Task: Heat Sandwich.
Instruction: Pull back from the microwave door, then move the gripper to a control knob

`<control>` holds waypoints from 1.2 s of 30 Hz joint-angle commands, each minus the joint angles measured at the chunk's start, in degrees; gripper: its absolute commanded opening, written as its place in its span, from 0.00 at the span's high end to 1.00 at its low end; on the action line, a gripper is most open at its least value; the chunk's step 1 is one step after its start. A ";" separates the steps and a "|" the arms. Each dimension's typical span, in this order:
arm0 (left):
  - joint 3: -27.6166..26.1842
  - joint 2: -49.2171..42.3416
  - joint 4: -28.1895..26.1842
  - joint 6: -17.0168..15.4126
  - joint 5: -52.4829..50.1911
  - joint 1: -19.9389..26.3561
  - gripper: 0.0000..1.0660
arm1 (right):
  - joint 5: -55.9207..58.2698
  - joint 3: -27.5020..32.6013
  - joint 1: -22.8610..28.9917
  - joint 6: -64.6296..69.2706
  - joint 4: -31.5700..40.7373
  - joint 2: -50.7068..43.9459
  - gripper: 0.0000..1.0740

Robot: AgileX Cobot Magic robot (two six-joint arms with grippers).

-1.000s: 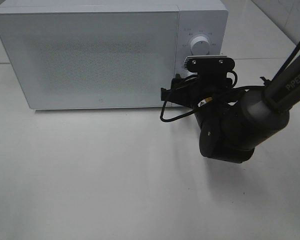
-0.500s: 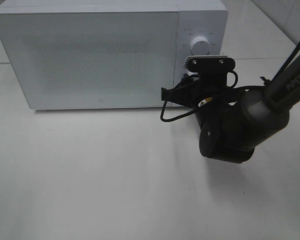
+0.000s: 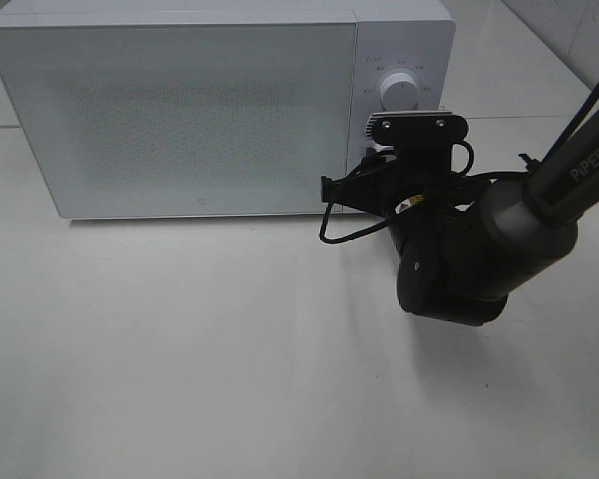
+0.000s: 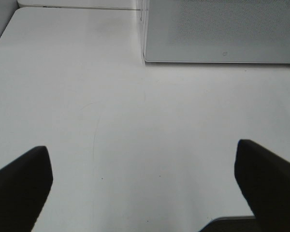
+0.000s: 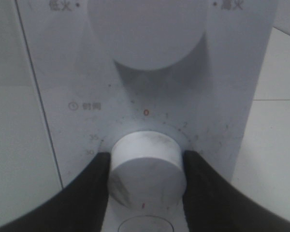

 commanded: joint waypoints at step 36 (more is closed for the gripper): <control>0.11 -0.97 -0.06 0.06 -0.52 0.17 0.09 | -11.29 -0.40 -0.17 50.42 -1.66 -0.34 0.89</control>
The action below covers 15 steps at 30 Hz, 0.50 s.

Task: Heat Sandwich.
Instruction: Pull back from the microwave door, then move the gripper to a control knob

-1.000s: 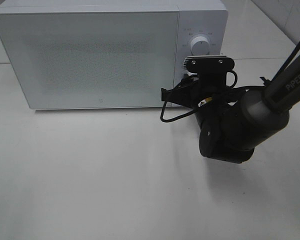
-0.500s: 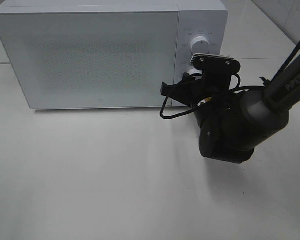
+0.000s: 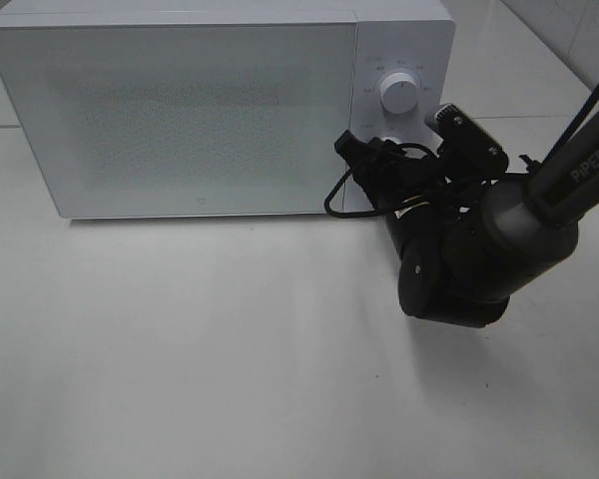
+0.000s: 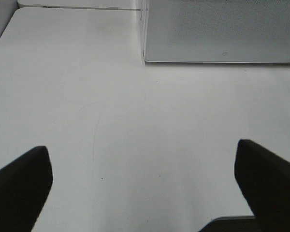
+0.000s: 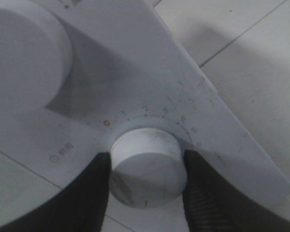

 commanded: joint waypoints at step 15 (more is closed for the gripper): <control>0.11 -0.97 -0.06 0.06 -0.52 0.17 0.09 | -10.31 -0.57 -0.17 44.23 4.81 -0.34 0.89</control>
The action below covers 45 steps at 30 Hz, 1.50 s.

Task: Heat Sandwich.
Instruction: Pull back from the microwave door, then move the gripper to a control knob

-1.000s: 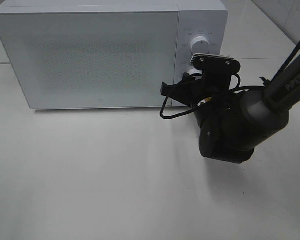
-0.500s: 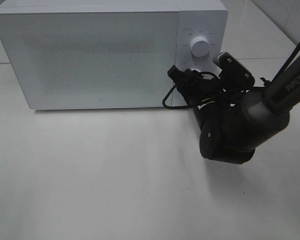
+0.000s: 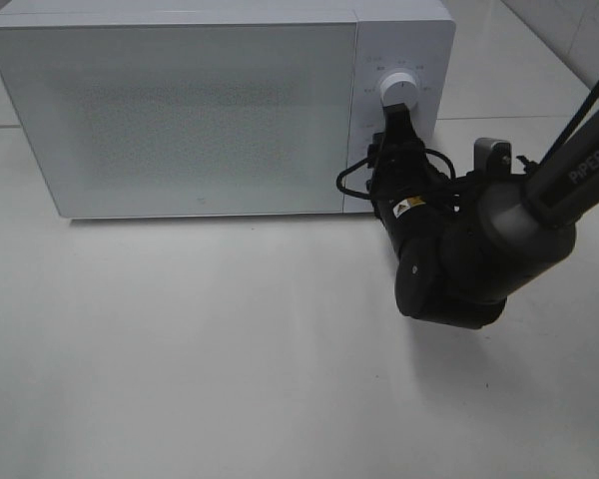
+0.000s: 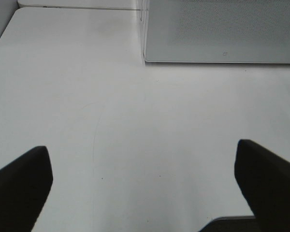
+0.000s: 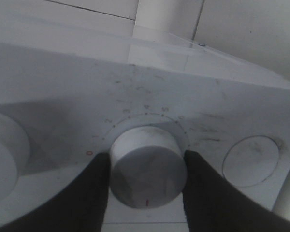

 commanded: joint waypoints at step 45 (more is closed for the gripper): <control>0.11 -0.97 -0.06 0.06 -0.52 0.17 0.09 | -9.34 -0.57 -0.52 9.91 5.56 -0.34 0.23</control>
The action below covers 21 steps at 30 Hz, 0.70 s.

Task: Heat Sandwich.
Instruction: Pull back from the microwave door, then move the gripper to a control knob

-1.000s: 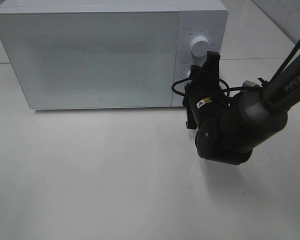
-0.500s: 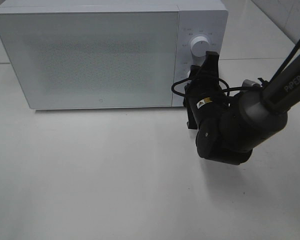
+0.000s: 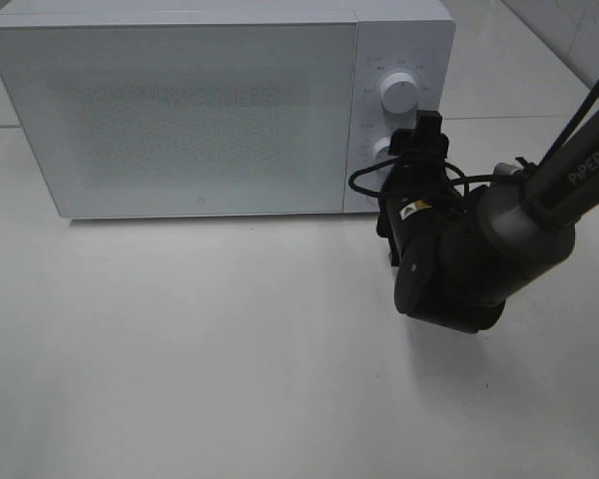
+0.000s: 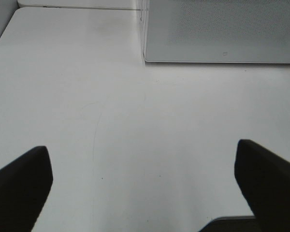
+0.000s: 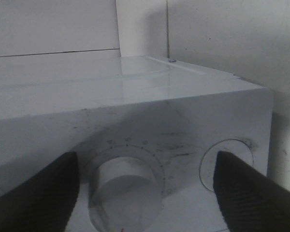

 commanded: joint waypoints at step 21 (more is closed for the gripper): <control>0.11 -0.97 -0.06 0.06 -0.52 0.17 0.09 | -9.57 5.67 -0.69 -1.20 -7.51 -5.27 0.29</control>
